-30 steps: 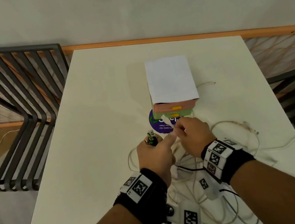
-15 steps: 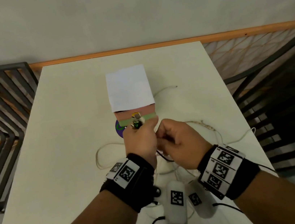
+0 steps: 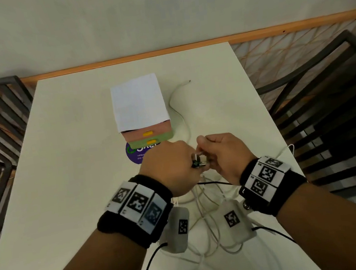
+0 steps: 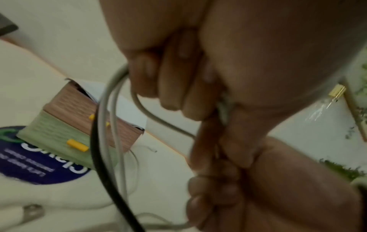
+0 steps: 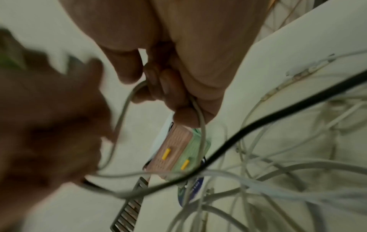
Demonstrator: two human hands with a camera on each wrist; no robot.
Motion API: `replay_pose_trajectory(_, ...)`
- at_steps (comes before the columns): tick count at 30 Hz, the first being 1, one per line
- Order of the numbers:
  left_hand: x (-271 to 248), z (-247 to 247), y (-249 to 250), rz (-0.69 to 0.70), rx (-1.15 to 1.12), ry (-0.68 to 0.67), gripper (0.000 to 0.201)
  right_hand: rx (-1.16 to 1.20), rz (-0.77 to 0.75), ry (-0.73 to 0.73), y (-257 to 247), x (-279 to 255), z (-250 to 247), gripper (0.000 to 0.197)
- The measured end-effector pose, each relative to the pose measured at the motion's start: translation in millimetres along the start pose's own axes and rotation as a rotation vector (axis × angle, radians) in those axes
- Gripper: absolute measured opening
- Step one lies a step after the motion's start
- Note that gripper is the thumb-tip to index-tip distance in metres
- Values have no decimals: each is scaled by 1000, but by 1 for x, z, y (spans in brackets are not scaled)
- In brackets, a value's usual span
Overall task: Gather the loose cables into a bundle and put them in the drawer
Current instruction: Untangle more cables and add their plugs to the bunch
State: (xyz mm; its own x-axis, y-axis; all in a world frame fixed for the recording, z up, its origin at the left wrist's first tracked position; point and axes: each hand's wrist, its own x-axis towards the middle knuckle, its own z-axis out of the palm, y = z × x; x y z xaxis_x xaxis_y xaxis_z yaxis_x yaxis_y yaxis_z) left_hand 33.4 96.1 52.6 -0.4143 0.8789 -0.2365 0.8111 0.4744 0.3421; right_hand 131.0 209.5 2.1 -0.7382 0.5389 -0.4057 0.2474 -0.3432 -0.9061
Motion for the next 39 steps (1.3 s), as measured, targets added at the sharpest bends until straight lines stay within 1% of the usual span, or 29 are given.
replay_pose_trajectory(1,0,4,0,-45,65,24,54,69,15,-4,-3,0,-1,30)
replay_pose_trajectory(2,2,10,-2,-88,3,56,51,132,15,-21,-6,1,-1,26)
replay_pose_trajectory(3,4,15,-6,-138,-148,111,45,174,13,-36,-7,2,-1,25)
replay_pose_trajectory(6,11,20,2,-289,-911,350,27,216,6,-54,-9,3,3,30)
replay_pose_trajectory(7,11,19,10,-346,-1186,387,22,204,1,-77,-10,2,6,30)
replay_pose_trajectory(8,10,19,19,-392,-1422,371,18,193,-1,-107,-9,2,10,26)
replay_pose_trajectory(9,8,17,26,-421,-1572,339,16,191,-3,-136,-8,1,13,23)
replay_pose_trajectory(10,8,17,28,-439,-1625,316,9,199,-2,-159,-7,-1,16,22)
replay_pose_trajectory(11,9,15,28,-476,-1622,329,3,206,0,-177,-5,-3,17,21)
replay_pose_trajectory(14,17,14,8,-650,-1528,534,19,139,-16,-247,-1,-9,16,18)
replay_pose_trajectory(15,18,16,-1,-665,-1520,589,25,111,-20,-254,2,-9,16,16)
replay_pose_trajectory(16,18,20,-6,-615,-1523,616,26,91,-26,-251,3,-9,15,14)
replay_pose_trajectory(17,16,22,-6,-516,-1509,587,18,79,-36,-245,4,-9,15,13)
replay_pose_trajectory(18,11,24,-3,-397,-1460,500,8,77,-41,-243,5,-9,16,15)
replay_pose_trajectory(19,7,26,2,-305,-1397,424,6,75,-42,-239,6,-9,17,22)
replay_pose_trajectory(20,6,28,1,-265,-1338,397,6,67,-42,-238,5,-10,18,28)
replay_pose_trajectory(21,7,29,0,-264,-1328,434,7,43,-49,-236,4,-11,19,28)
replay_pose_trajectory(24,13,18,-10,-335,-1405,733,25,-66,-85,-218,1,-11,22,29)
replay_pose_trajectory(25,15,18,-13,-332,-1411,755,26,-77,-91,-216,1,-11,23,32)
replay_pose_trajectory(26,14,19,-14,-297,-1373,705,18,-78,-103,-218,2,-11,24,34)
replay_pose_trajectory(27,10,18,-9,-231,-1288,597,7,-84,-118,-221,3,-11,26,35)
replay_pose_trajectory(28,6,19,-5,-186,-1197,511,11,-97,-131,-224,5,-11,28,32)
replay_pose_trajectory(29,4,20,-5,-189,-1145,481,14,-126,-147,-222,6,-10,30,26)
replay_pose_trajectory(31,10,20,-14,-265,-1224,603,8,-204,-183,-222,10,-8,32,21)
replay_pose_trajectory(33,12,17,-23,-330,-1317,721,12,-283,-199,-232,12,-6,36,21)
replay_pose_trajectory(34,12,19,-24,-327,-1295,673,13,-292,-205,-236,13,-5,37,21)
replay_pose_trajectory(36,3,20,-17,-229,-1193,497,14,-256,-207,-235,15,-7,40,23)
replay_pose_trajectory(38,4,20,-17,-274,-1239,539,11,-260,-206,-228,16,-8,38,23)
replay_pose_trajectory(39,6,18,-22,-341,-1325,641,10,-293,-209,-227,14,-9,37,23)
